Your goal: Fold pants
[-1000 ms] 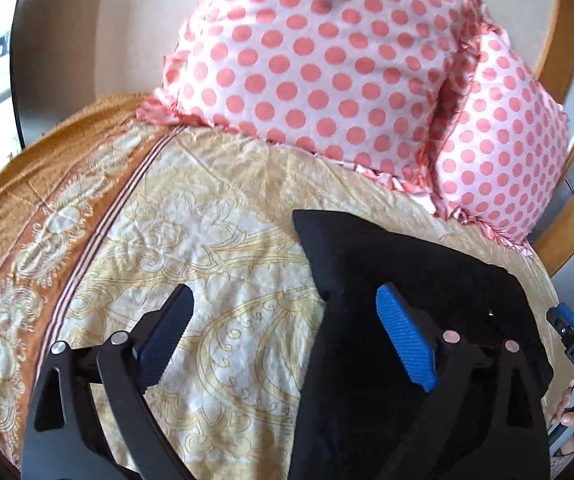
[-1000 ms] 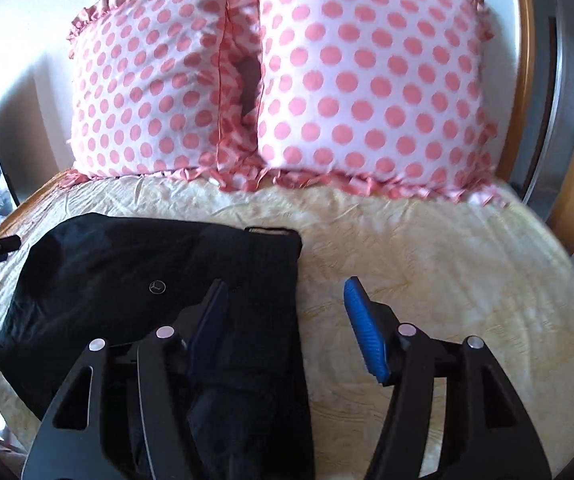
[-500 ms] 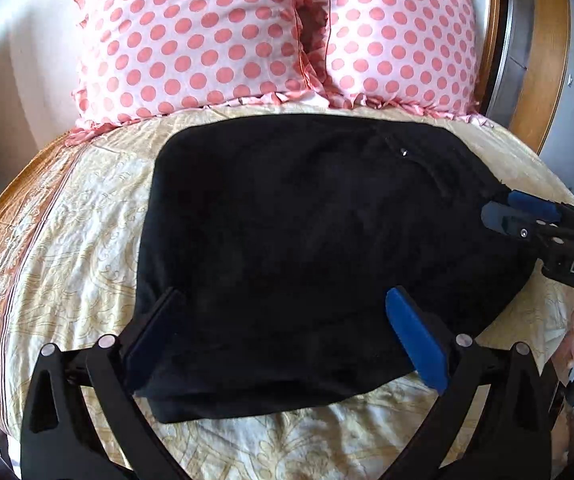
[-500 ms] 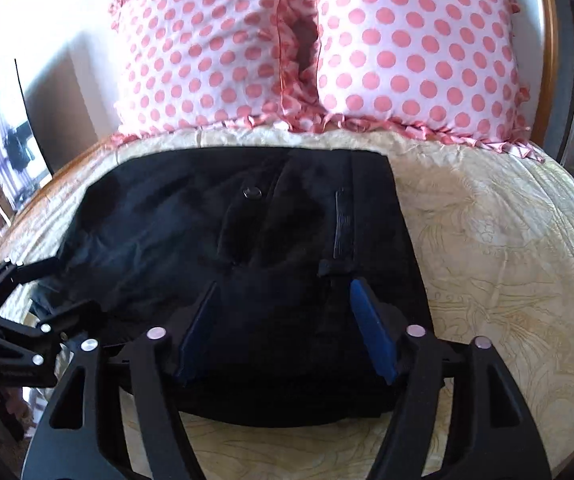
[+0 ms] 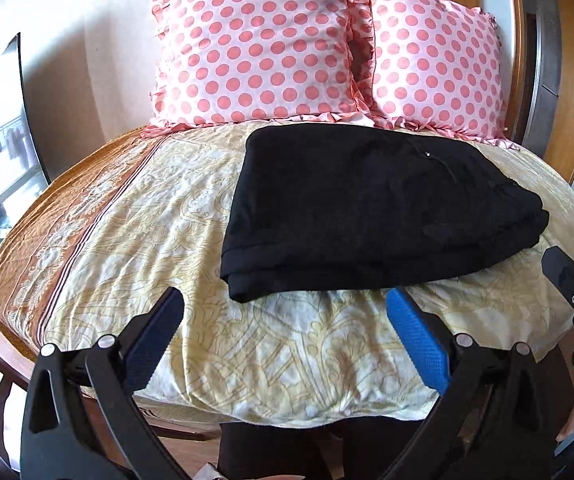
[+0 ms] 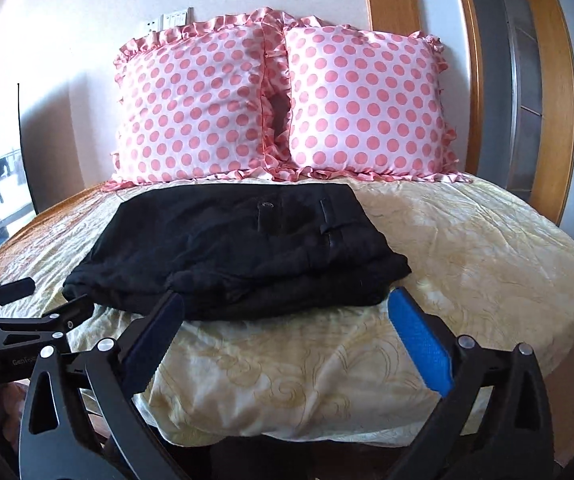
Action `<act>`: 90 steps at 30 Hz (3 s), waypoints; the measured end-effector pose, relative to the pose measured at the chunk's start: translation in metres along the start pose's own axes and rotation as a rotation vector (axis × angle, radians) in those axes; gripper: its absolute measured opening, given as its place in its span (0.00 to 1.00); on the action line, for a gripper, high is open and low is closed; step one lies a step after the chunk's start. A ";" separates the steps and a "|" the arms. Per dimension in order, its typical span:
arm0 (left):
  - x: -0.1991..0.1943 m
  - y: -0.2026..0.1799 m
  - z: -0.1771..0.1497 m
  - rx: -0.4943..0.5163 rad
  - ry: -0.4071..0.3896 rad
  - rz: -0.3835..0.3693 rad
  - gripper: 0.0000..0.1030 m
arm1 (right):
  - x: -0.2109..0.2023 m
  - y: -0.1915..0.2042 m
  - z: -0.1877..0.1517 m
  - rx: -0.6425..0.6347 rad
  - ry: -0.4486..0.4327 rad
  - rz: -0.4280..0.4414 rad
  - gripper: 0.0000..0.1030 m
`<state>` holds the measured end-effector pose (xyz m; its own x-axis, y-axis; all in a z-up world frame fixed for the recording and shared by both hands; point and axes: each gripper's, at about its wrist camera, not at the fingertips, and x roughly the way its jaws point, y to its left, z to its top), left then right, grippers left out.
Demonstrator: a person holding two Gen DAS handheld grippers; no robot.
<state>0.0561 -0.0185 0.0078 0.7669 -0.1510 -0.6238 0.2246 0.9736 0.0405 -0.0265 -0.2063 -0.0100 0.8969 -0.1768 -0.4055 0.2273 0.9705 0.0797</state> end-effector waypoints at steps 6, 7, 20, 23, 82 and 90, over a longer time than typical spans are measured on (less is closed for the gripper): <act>-0.009 -0.003 -0.014 0.016 0.008 0.001 0.98 | 0.001 -0.002 -0.011 0.024 0.053 -0.044 0.99; -0.010 -0.002 -0.016 0.017 0.008 0.004 0.98 | 0.001 -0.002 -0.013 0.026 0.061 -0.045 0.99; -0.011 -0.002 -0.025 0.025 0.020 0.022 0.98 | 0.000 0.007 -0.020 -0.017 0.074 -0.053 0.99; -0.010 -0.002 -0.025 0.032 0.022 0.035 0.98 | 0.001 0.006 -0.019 -0.026 0.075 -0.066 0.99; 0.006 -0.002 -0.027 0.032 0.084 -0.011 0.98 | 0.009 0.008 -0.019 -0.030 0.097 -0.081 0.99; 0.007 -0.002 -0.027 0.033 0.077 -0.008 0.98 | 0.009 0.008 -0.019 -0.030 0.098 -0.080 0.99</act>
<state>0.0445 -0.0167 -0.0178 0.7167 -0.1441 -0.6823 0.2510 0.9661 0.0597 -0.0235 -0.1972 -0.0301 0.8344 -0.2384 -0.4969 0.2841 0.9586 0.0172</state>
